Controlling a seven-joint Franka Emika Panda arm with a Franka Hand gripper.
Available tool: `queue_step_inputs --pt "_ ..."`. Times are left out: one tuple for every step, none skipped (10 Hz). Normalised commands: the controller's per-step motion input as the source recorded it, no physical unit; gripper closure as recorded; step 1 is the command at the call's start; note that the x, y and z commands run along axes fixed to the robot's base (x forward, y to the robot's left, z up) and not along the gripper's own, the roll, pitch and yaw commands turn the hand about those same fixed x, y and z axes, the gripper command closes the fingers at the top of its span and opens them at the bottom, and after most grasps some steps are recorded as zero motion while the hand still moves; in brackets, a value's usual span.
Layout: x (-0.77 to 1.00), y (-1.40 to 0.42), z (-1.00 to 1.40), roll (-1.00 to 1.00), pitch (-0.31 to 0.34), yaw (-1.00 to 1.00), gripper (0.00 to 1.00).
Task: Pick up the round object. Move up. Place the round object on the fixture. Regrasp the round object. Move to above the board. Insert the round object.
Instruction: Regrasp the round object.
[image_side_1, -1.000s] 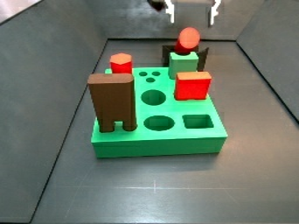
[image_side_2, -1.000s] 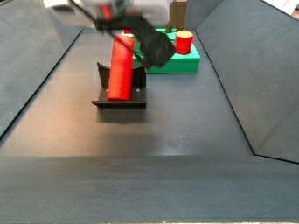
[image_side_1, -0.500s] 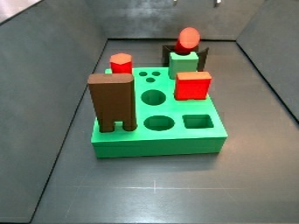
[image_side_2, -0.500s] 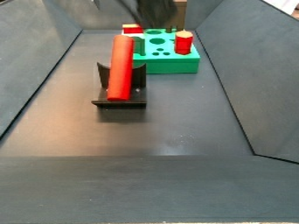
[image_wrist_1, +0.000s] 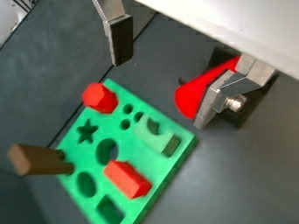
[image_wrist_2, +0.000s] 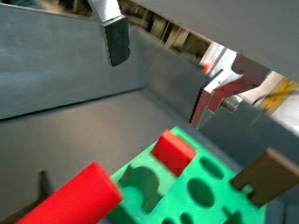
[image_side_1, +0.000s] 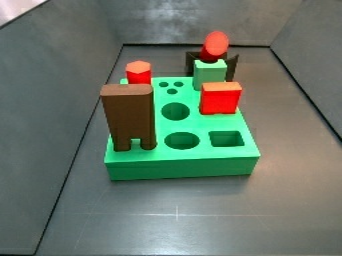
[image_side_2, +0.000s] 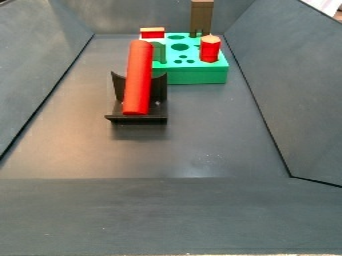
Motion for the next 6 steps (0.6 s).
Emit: queue_step_inputs --pt "-0.01 -0.04 0.05 1.00 0.022 0.03 0.00" --pt "-0.01 -0.03 0.02 1.00 0.018 0.03 0.00" --pt "0.00 -0.02 0.00 1.00 0.015 0.03 0.00" --pt "-0.01 -0.02 0.01 1.00 0.012 0.03 0.00" --pt "-0.01 -0.02 0.01 1.00 0.011 0.03 0.00" --pt "0.00 -0.02 0.01 1.00 0.008 0.03 0.00"
